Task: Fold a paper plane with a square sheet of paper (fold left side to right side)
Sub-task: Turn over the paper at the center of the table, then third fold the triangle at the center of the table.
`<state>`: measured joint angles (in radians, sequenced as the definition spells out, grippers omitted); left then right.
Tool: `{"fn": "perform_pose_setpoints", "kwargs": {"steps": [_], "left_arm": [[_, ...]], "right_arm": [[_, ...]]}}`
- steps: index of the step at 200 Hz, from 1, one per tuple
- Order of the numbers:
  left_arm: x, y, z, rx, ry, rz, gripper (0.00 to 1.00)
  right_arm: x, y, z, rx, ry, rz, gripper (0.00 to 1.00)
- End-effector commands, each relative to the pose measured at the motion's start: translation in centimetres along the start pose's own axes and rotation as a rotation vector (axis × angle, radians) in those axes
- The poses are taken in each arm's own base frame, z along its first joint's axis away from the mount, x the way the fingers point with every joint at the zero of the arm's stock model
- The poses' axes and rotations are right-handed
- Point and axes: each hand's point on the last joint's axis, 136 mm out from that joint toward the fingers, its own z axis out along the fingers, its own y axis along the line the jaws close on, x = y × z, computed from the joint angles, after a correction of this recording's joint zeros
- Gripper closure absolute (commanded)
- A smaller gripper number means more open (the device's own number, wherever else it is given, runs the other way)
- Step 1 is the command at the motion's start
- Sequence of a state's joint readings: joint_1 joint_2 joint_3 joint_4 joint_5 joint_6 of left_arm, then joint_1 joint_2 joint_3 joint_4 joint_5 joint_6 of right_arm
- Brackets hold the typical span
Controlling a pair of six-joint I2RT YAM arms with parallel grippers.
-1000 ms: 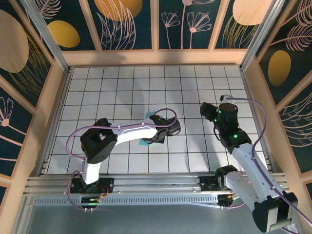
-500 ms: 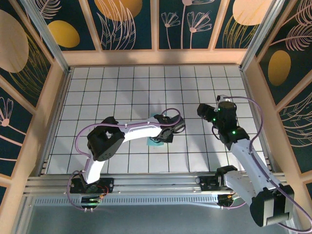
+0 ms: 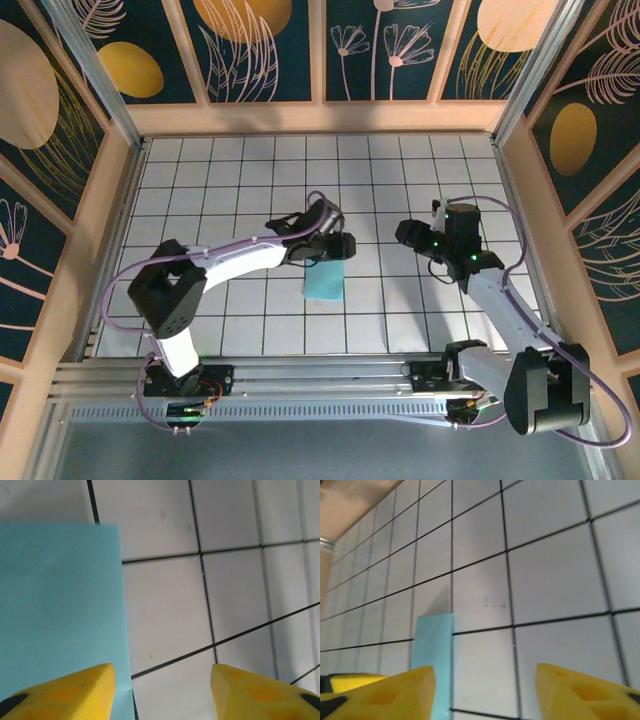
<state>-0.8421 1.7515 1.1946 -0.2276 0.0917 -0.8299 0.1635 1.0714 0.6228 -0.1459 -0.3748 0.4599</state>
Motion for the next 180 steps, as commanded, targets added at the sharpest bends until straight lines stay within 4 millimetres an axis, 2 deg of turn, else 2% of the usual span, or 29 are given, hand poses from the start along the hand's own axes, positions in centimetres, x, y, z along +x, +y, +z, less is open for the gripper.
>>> {"fn": "perform_pose_setpoints", "kwargs": {"steps": [1, 22, 28, 52, 81, 109, 142, 180], "left_arm": [[-2.6, -1.2, -3.2, 0.138, -0.110, -0.001, 0.46], [-4.1, 0.6, -5.6, 0.177, -0.203, -0.067, 0.44], [-3.8, 1.9, -5.8, 0.170, -0.215, -0.092, 0.43], [-4.0, 4.9, -7.6, 0.166, -0.294, -0.168, 0.39], [-3.9, 7.8, -9.0, 0.120, -0.372, -0.237, 0.31], [-3.3, 10.3, -9.8, 0.049, -0.428, -0.288, 0.26], [-2.5, 11.7, -10.0, 0.005, -0.432, -0.290, 0.22], [-1.8, 12.0, -9.1, -0.008, -0.392, -0.291, 0.22]], "right_arm": [[1.1, 2.5, 0.9, -0.158, 0.069, 0.066, 0.58], [2.8, 3.8, 2.3, -0.209, 0.129, 0.095, 0.70], [3.4, 4.0, 2.9, -0.211, 0.146, 0.096, 0.72], [6.0, 5.3, 5.2, -0.207, 0.225, 0.087, 0.80], [8.8, 6.4, 8.0, -0.184, 0.320, 0.082, 0.89], [10.8, 5.6, 10.4, -0.086, 0.378, 0.048, 0.97], [11.6, 5.4, 11.8, -0.072, 0.403, 0.034, 1.00], [11.6, 5.4, 12.8, -0.071, 0.411, 0.028, 1.00]]}}
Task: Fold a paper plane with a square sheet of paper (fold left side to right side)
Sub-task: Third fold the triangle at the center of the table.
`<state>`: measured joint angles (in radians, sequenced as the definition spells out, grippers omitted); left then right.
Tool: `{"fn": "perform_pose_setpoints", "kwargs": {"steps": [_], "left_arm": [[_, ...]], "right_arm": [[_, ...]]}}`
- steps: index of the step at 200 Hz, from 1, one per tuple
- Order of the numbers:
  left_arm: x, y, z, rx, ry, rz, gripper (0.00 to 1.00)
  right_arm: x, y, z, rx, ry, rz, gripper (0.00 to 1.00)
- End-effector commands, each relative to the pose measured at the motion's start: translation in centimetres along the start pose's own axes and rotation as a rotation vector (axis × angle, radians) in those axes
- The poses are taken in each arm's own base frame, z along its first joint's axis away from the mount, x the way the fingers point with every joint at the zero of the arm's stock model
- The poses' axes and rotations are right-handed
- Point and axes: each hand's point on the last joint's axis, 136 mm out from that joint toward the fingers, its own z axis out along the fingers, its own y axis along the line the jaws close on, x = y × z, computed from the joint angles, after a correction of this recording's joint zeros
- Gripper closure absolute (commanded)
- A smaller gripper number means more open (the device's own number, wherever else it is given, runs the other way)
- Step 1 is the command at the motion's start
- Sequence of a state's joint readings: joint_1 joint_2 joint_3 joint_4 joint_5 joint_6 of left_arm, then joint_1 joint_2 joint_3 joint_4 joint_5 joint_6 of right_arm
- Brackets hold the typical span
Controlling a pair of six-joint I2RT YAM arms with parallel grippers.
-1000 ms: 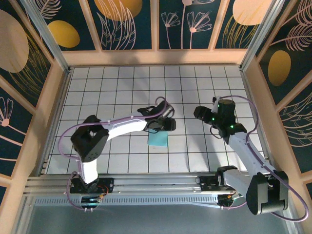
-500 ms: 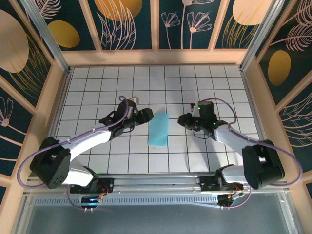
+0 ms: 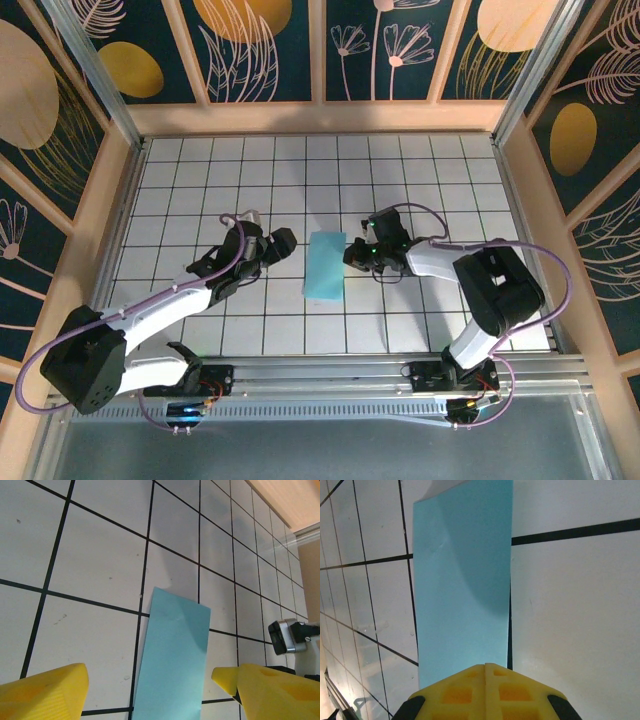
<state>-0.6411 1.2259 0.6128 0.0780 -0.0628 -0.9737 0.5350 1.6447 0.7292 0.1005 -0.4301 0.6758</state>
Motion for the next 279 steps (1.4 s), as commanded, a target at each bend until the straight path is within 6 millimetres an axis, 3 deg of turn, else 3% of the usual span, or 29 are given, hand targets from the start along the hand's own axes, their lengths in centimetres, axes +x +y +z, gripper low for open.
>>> {"fn": "perform_pose_setpoints", "kwargs": {"steps": [1, 79, 132, 223, 279], "left_arm": [[0.1, 0.7, 0.4, -0.020, -0.001, -0.011, 0.22], [1.7, 0.1, 1.9, -0.021, 0.110, 0.045, 0.22], [4.9, -0.6, 4.1, 0.014, 0.297, 0.098, 0.38], [8.1, 0.2, 6.0, 0.007, 0.451, 0.087, 0.53], [9.3, 0.3, 7.0, 0.006, 0.499, 0.086, 0.54]], "right_arm": [[-1.1, 0.6, 0.6, -0.003, -0.022, -0.029, 1.00], [-0.5, -0.9, 1.6, 0.042, 0.008, -0.032, 1.00], [-0.1, -1.6, 1.9, 0.067, 0.022, -0.040, 1.00], [-0.3, -1.9, 2.1, 0.087, 0.027, -0.067, 1.00], [-0.4, -2.0, 2.2, 0.100, 0.030, -0.084, 1.00]]}}
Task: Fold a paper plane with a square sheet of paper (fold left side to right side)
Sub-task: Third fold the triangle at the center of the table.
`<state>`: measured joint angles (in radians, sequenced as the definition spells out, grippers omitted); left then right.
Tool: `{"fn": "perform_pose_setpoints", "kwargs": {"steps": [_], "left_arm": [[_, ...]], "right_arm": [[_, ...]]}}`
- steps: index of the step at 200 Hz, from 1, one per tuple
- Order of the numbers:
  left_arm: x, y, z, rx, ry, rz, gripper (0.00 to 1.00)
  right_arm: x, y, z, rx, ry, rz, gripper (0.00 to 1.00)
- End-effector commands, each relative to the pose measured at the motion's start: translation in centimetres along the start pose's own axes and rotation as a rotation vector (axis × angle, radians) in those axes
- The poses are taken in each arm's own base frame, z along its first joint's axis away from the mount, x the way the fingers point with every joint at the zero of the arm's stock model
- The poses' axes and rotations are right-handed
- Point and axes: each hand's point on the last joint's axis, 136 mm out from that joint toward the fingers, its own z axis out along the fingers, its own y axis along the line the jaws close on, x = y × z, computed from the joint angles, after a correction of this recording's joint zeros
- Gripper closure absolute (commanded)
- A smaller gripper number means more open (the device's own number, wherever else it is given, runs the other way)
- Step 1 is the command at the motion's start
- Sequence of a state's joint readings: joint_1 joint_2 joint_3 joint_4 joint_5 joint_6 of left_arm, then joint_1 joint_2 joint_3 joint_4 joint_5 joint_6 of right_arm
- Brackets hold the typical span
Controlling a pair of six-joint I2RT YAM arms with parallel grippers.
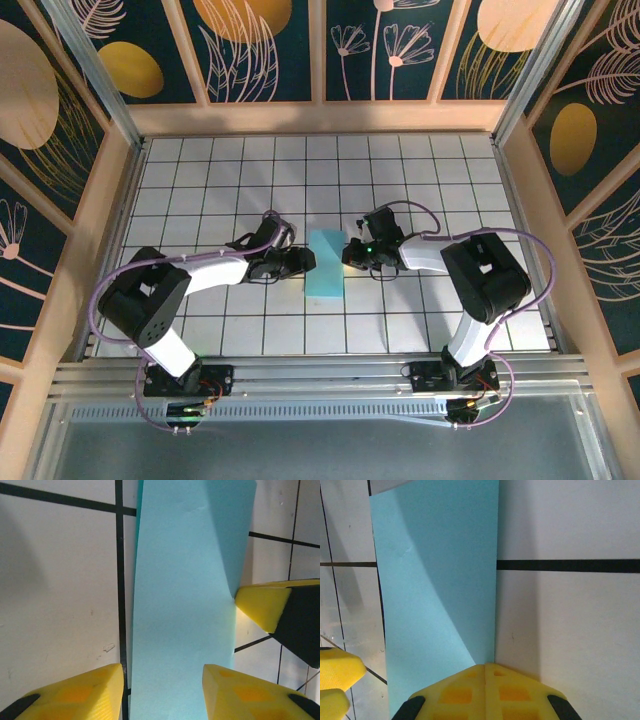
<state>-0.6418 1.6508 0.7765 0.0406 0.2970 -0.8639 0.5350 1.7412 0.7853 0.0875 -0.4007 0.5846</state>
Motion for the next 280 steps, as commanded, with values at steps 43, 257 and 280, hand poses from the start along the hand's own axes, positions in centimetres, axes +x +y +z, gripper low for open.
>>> {"fn": "perform_pose_setpoints", "kwargs": {"steps": [43, 257, 280], "left_arm": [[0.7, -1.0, 1.2, 0.029, 0.057, 0.024, 0.56], [-1.2, -1.6, 1.4, -0.019, -0.020, 0.060, 0.48], [-1.4, -1.7, 1.9, -0.023, -0.005, 0.073, 0.48]], "right_arm": [[0.2, -0.8, 0.4, 0.046, 0.014, -0.014, 1.00], [0.8, -0.5, 0.7, 0.057, 0.032, -0.046, 1.00], [0.9, -0.5, 0.7, 0.057, 0.035, -0.047, 1.00]]}}
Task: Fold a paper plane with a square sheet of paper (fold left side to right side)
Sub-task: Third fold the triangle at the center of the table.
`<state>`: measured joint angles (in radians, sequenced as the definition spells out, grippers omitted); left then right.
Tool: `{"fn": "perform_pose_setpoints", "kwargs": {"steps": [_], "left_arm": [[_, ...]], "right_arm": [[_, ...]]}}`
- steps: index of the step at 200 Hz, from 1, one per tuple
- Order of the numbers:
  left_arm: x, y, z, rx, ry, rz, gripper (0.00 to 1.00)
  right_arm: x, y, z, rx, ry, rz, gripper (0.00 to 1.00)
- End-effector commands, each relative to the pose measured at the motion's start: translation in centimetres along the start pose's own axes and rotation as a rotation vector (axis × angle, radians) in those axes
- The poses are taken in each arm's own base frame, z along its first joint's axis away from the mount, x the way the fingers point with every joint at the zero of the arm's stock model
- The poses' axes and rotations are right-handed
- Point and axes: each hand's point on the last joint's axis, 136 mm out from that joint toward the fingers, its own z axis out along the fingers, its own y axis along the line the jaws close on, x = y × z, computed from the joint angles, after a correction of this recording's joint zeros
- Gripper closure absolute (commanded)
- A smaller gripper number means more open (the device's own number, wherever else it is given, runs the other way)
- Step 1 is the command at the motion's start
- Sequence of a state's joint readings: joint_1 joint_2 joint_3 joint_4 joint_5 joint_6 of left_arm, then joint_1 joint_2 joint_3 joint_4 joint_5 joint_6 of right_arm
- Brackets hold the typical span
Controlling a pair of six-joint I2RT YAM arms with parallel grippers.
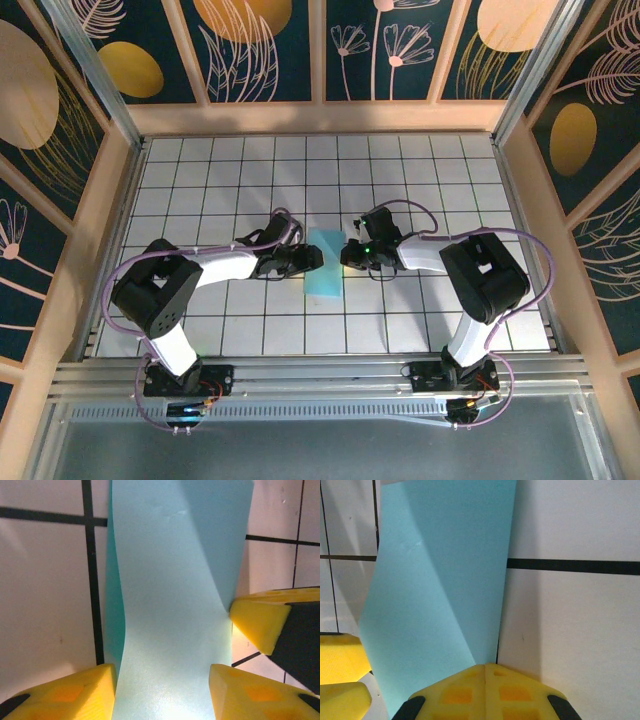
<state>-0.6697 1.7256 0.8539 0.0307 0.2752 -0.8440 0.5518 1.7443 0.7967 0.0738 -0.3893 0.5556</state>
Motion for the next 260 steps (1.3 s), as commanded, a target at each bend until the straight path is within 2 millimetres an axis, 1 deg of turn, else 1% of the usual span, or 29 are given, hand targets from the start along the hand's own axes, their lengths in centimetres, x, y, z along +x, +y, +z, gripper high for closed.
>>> {"fn": "perform_pose_setpoints", "kwargs": {"steps": [1, 29, 70, 96, 121, 147, 163, 209, 244, 260], "left_arm": [[-0.9, -0.6, 0.4, -0.009, -0.009, 0.034, 0.48], [-0.9, -0.3, 0.6, -0.018, -0.005, 0.032, 0.51], [-0.6, 0.2, 0.7, -0.033, 0.001, 0.038, 0.50], [-1.4, -0.1, 0.6, -0.034, -0.022, 0.082, 0.50], [-2.2, 0.0, 0.6, -0.038, -0.030, 0.121, 0.49], [-2.2, 0.1, 0.8, -0.032, -0.013, 0.140, 0.50], [-1.9, 0.4, 1.0, -0.033, 0.002, 0.136, 0.55], [-1.1, 1.3, 1.4, -0.042, 0.015, 0.097, 0.73], [-0.7, 2.1, 1.4, -0.062, 0.017, 0.072, 0.83], [-0.6, 2.2, 1.2, -0.065, 0.014, 0.061, 0.89]], "right_arm": [[0.7, -0.9, 0.6, 0.050, 0.030, -0.007, 1.00], [0.7, -1.0, 0.5, 0.058, 0.029, -0.012, 1.00], [0.6, -0.9, 0.5, 0.055, 0.028, -0.018, 1.00], [0.5, -0.8, 0.4, 0.054, 0.026, -0.026, 1.00], [0.6, -0.9, 0.5, 0.056, 0.030, -0.030, 1.00], [0.5, -0.9, 0.5, 0.057, 0.029, -0.033, 1.00], [0.5, -0.9, 0.5, 0.057, 0.028, -0.033, 1.00], [0.3, -0.8, 0.4, 0.059, 0.023, -0.040, 1.00], [-0.3, -0.5, 0.2, 0.060, 0.009, -0.056, 1.00], [-0.9, 0.0, -0.1, 0.052, -0.006, -0.072, 1.00]]}}
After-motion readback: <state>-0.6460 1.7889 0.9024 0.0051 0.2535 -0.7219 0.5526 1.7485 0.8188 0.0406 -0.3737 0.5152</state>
